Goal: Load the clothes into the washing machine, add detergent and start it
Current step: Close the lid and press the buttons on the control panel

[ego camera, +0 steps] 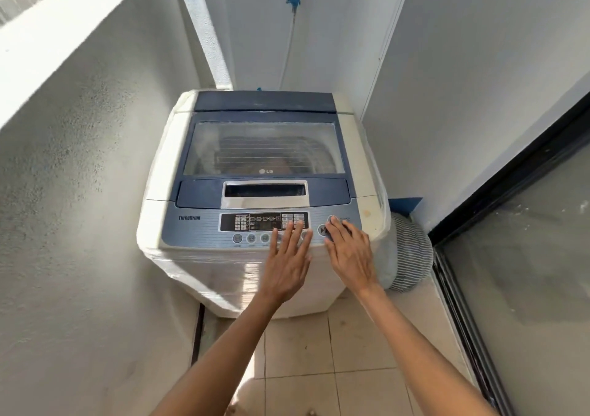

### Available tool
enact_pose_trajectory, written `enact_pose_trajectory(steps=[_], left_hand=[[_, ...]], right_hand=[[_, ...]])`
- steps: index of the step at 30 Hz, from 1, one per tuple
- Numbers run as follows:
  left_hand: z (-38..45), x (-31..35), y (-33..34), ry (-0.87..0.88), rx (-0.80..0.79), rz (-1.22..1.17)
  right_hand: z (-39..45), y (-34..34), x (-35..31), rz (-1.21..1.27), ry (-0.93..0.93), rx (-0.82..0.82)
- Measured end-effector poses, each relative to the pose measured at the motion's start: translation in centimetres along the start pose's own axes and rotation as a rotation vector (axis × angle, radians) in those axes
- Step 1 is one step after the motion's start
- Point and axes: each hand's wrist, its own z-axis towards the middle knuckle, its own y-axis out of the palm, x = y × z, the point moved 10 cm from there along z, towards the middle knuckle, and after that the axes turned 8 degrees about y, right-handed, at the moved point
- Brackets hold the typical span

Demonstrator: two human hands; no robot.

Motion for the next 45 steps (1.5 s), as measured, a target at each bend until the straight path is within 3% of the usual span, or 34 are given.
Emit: enact_pose_trajectory(steps=[8, 16, 22, 45], left_hand=[[0.2, 0.4, 0.4, -0.066, 0.013, 0.017], [-0.6, 0.6, -0.4, -0.172, -0.103, 0.004], [-2.1, 0.3, -1.2, -0.235, -0.116, -0.04], [-2.4, -0.8, -1.3, -0.097, -0.091, -0.089]], right_hand=[[1.3, -1.2, -1.6, -0.223, -0.173, -0.024], [1.2, -1.3, -1.8, -0.129, -0.075, -0.097], [1.0, -2.4, -1.8, -0.009, -0.051, -0.025], [0.4, -1.0, -0.3, -0.03, 0.182, -0.007]])
